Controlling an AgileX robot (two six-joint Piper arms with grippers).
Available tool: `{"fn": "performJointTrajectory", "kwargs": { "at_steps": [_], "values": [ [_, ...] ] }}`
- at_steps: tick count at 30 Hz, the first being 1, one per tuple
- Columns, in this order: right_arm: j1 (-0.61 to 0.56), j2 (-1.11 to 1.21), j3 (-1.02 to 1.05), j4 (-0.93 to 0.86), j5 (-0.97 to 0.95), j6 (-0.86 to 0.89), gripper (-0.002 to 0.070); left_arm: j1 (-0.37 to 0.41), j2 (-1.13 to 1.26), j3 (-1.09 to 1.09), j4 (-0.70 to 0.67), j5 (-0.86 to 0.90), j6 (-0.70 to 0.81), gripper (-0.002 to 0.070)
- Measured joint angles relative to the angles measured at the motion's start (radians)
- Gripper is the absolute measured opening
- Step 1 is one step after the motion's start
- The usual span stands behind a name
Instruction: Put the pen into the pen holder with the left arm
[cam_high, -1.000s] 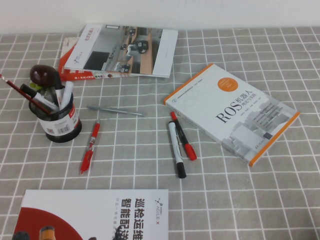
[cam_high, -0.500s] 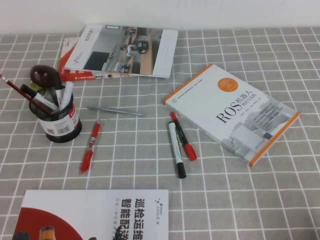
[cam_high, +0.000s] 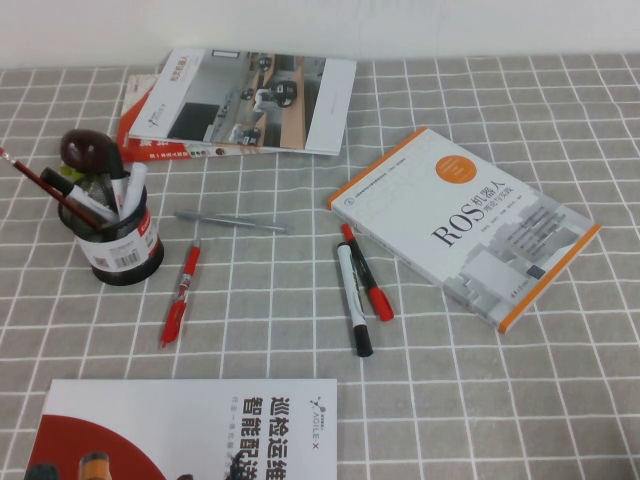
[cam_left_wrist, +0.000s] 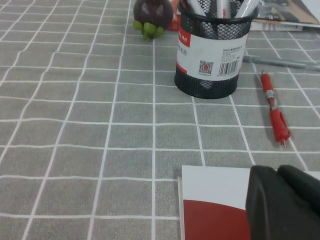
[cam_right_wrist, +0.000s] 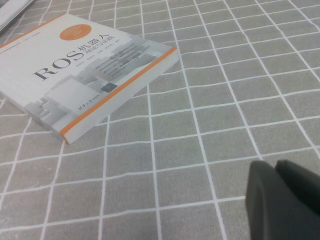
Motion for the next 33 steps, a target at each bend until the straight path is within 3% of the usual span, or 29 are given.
{"fn": "performJointTrajectory", "kwargs": {
  "at_steps": [15, 33],
  "values": [
    [0.0, 0.0, 0.0, 0.0, 0.0, 0.0, -0.0015, 0.0, 0.0, 0.0, -0.155, 0.004, 0.206, -0.0003],
    [0.0, 0.0, 0.0, 0.0, 0.0, 0.0, -0.0015, 0.0, 0.0, 0.0, -0.167, 0.004, 0.214, -0.0003]
  ]
}}
